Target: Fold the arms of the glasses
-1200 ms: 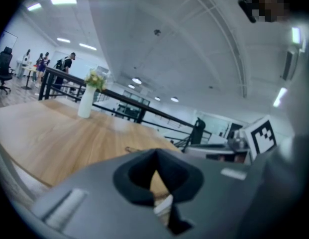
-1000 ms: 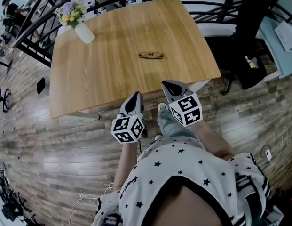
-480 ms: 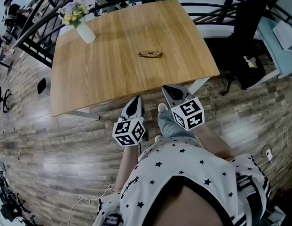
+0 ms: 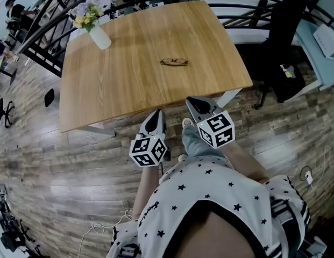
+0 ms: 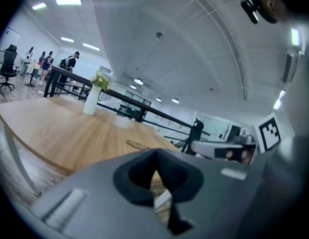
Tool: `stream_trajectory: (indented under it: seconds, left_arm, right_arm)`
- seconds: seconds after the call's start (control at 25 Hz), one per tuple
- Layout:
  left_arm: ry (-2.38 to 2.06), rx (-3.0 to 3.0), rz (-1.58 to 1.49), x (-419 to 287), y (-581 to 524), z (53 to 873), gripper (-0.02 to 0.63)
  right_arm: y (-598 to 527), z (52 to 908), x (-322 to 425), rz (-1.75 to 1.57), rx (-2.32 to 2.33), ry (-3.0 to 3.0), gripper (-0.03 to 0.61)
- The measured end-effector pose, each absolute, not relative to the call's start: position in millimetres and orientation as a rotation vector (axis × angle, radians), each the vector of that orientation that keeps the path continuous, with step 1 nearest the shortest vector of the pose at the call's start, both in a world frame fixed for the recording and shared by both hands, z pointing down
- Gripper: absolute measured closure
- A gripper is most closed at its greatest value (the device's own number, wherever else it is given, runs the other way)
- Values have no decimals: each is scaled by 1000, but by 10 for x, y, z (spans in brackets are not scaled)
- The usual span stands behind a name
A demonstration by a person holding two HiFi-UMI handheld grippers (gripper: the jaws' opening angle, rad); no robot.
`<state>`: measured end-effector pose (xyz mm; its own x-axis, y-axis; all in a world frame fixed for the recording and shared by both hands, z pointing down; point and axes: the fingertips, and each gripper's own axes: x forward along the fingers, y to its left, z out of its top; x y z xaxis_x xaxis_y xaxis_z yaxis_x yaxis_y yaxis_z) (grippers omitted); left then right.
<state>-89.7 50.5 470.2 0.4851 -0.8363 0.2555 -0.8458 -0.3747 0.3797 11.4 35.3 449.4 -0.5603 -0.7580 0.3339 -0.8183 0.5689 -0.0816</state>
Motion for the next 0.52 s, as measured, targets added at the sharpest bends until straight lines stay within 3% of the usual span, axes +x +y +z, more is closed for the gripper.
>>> stream_trajectory:
  seconds: [0.52]
  left_arm:
    - [-1395, 2269, 40, -898, 523, 4707, 607]
  right_arm:
    - [341, 4486, 156, 333, 1302, -2552, 563]
